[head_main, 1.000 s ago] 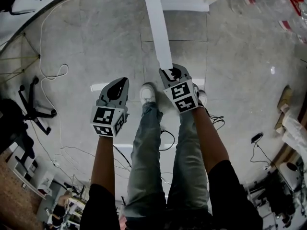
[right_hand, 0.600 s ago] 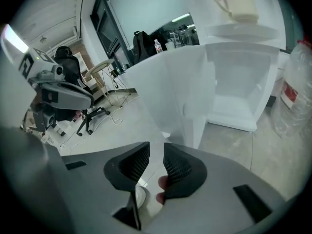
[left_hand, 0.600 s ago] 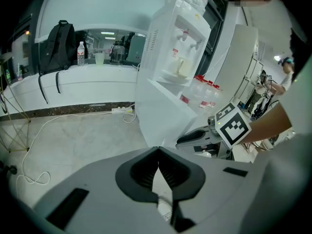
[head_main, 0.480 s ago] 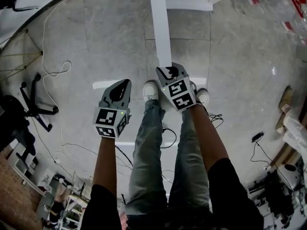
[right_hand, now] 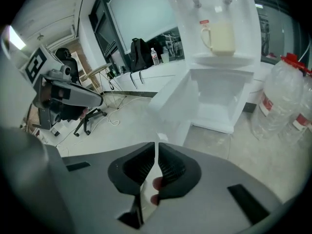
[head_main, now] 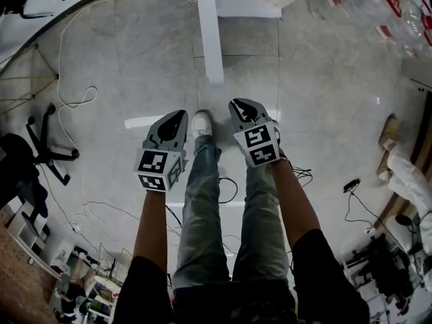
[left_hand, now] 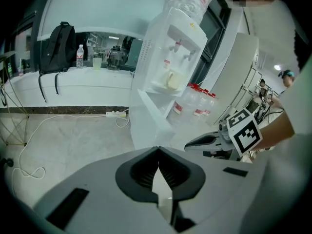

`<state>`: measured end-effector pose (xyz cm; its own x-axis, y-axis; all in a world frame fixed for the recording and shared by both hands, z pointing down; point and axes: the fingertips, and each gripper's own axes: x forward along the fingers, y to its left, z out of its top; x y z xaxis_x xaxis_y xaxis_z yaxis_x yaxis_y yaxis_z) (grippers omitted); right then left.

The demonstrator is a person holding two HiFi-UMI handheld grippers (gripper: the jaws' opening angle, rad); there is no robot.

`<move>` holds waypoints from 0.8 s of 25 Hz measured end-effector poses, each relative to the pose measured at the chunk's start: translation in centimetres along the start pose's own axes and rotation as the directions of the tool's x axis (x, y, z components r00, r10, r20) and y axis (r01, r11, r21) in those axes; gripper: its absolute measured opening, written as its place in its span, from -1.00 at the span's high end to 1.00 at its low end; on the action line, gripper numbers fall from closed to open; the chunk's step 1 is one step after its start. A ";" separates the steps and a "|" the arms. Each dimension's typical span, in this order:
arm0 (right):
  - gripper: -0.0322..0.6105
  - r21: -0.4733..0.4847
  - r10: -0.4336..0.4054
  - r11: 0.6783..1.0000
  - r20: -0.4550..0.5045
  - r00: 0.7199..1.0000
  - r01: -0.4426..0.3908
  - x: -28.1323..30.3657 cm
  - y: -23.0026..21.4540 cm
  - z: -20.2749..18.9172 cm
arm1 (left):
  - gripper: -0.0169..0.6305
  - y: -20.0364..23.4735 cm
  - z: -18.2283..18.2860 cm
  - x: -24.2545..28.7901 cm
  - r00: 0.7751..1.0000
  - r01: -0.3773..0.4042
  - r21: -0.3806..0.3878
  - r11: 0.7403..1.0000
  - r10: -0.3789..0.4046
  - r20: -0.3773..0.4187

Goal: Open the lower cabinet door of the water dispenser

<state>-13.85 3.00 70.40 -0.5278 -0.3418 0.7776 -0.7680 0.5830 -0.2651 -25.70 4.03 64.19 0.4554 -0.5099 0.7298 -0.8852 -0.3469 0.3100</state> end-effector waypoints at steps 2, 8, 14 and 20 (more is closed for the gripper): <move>0.82 0.005 -0.028 1.000 0.017 0.999 0.028 -2.1 -0.7 1.0 | 0.91 -1.2 1.1 -0.7 1.000 0.009 -0.004 1.000 -0.009 0.008; 0.86 0.030 -0.080 0.997 0.094 0.992 0.077 -8.5 -1.7 5.9 | 0.91 -4.5 5.0 -3.2 0.999 0.022 -0.009 1.000 -0.022 0.036; 0.86 0.055 -0.125 0.992 0.168 0.978 0.117 -15.0 -2.5 10.4 | 0.91 -7.4 10.1 -6.2 0.996 0.019 -0.006 1.000 -0.018 0.083; 0.86 0.080 -0.166 0.985 0.218 0.962 0.152 -20.6 -3.9 13.5 | 0.91 -10.0 14.2 -8.6 0.993 0.021 0.006 1.000 -0.022 0.112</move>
<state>-4.90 -2.17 47.66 -0.4595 -0.5863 0.6671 -0.8657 0.4637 -0.1888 -19.47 0.74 46.16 0.4825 -0.5870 0.6500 -0.8746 -0.3626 0.3218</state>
